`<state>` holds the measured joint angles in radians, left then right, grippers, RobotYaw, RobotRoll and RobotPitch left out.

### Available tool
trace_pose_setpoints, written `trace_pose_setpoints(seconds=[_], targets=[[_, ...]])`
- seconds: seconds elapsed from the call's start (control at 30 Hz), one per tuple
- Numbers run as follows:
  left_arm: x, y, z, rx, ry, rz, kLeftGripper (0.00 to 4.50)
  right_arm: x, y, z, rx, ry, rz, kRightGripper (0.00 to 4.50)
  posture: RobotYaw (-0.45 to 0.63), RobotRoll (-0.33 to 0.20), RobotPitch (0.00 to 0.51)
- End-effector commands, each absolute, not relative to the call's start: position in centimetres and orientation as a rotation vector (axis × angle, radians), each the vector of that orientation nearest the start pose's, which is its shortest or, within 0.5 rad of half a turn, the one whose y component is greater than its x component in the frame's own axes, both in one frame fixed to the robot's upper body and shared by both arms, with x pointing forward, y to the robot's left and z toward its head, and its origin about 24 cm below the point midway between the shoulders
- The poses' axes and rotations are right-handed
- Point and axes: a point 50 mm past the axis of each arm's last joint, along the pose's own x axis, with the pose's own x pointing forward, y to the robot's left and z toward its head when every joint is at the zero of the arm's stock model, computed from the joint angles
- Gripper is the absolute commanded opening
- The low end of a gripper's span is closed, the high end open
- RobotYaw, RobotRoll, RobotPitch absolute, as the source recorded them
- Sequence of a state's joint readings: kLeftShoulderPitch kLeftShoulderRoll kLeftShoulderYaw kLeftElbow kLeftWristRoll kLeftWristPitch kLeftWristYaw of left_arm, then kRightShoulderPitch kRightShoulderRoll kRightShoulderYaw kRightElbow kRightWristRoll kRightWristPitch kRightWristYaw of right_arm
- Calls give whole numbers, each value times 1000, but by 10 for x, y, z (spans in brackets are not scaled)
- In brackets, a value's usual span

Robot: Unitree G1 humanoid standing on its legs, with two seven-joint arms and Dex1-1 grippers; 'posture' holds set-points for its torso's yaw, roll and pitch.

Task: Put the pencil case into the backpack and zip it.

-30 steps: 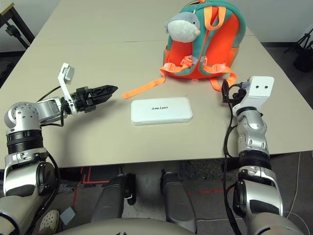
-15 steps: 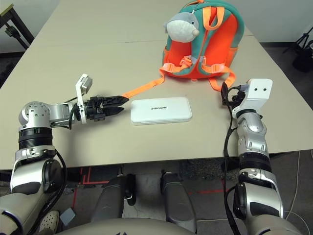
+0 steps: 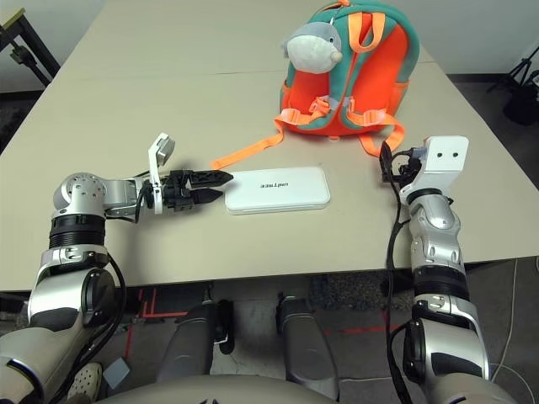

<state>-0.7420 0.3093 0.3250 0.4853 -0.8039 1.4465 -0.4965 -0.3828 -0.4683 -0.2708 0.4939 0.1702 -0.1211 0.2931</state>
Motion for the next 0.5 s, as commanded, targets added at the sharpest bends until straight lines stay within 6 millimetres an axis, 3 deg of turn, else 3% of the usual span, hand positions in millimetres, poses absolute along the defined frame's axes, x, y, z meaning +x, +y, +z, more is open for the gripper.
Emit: trace_pose_setpoints(seconds=[0.03,0.13,0.23,0.5], targets=[[322,156,104,-835,888,-770,4500,308,-288,99,-276,-6,68,4440,-121,0,156],[321,155,102,-835,898,-767,4500,304,-283,100,-328,47,157,4440,-121,0,159],[320,154,100,-834,904,-764,4500,302,-275,102,-360,92,245,3852,-122,0,161],[320,152,99,-835,897,-764,4500,298,-249,105,-494,166,508,770,-120,0,163]])
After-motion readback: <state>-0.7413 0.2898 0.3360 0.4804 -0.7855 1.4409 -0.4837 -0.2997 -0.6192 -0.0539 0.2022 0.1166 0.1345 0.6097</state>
